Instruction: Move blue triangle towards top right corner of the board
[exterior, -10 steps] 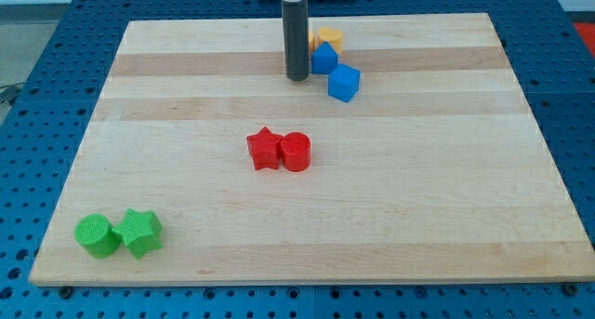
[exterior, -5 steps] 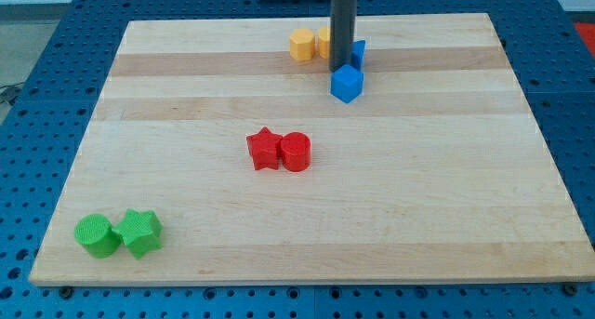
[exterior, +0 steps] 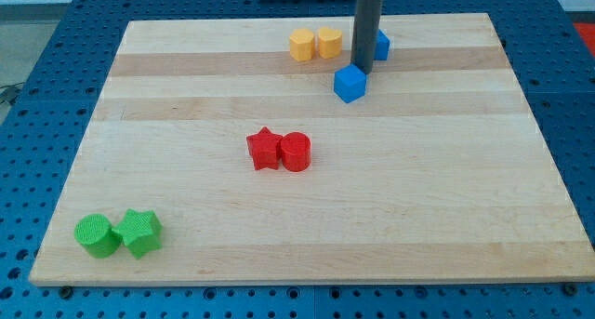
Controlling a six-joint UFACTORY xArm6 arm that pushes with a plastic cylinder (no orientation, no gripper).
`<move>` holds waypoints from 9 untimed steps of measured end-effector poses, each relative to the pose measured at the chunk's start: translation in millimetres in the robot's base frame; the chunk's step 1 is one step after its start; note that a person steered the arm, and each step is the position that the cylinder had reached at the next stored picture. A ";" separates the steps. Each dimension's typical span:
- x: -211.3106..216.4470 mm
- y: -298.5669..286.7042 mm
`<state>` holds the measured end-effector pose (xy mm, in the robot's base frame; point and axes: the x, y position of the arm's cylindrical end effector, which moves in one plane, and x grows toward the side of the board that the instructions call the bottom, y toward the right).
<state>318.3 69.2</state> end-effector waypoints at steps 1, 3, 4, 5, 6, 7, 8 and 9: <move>0.6 -6.5; -25.5 10.3; -37.9 17.3; -40.4 25.2; -43.8 42.6; -43.8 39.3; -44.2 34.3; -45.2 25.3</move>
<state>273.1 94.5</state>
